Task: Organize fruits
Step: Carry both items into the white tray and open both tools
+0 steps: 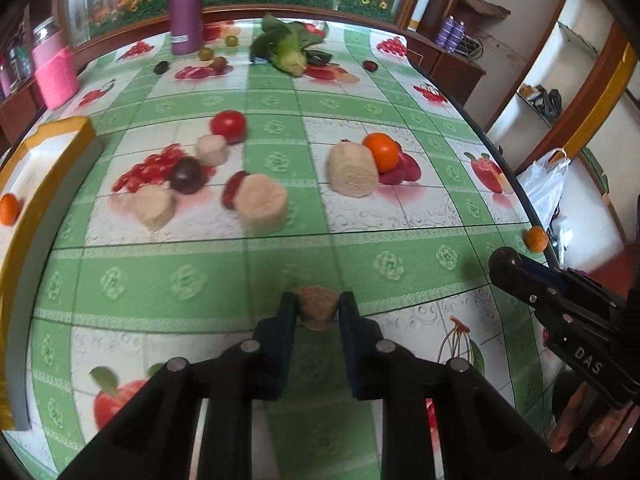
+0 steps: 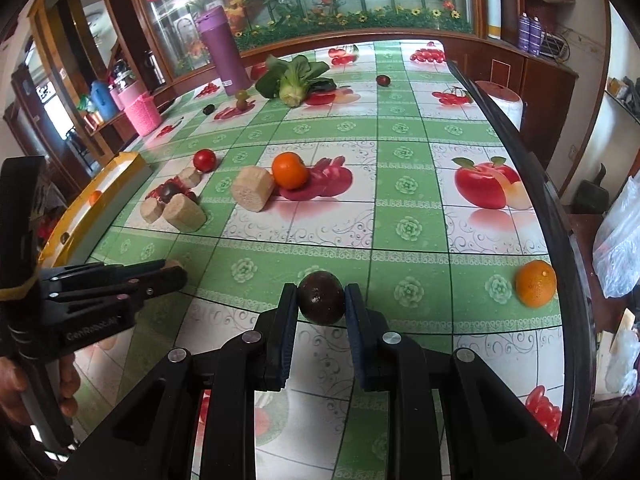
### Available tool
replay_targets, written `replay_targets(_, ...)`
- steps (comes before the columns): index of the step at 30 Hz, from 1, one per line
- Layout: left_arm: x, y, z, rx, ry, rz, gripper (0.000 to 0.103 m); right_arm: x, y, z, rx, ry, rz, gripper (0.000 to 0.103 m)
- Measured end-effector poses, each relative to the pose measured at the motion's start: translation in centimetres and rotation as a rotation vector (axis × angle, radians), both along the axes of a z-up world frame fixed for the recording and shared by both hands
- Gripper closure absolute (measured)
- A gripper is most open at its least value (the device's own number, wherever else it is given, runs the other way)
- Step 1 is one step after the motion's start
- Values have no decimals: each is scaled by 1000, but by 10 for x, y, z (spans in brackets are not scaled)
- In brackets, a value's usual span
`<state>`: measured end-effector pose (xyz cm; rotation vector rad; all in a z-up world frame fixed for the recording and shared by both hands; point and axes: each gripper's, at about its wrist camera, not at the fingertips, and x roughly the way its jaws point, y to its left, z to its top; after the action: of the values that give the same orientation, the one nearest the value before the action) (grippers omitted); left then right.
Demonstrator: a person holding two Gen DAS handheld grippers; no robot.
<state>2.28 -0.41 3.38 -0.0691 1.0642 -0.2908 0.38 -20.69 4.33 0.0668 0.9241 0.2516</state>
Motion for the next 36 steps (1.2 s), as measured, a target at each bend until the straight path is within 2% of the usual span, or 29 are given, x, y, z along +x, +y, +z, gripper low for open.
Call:
replay_targets(7, -20, 36, 13, -17, -27, 41, 79, -11, 24, 7, -33, -16, 44, 80)
replay_targets(15, -34, 72, 18, -57, -36, 81, 79, -12, 62, 1, -38, 10, 80, 80)
replay_targets(28, -47, 153, 34, -80, -90, 214, 79, -7, 162, 24, -76, -45, 254, 80)
replay_targets(36, -48, 213, 37, -71, -110, 326, 79, 11, 236, 37, -87, -74, 386, 80)
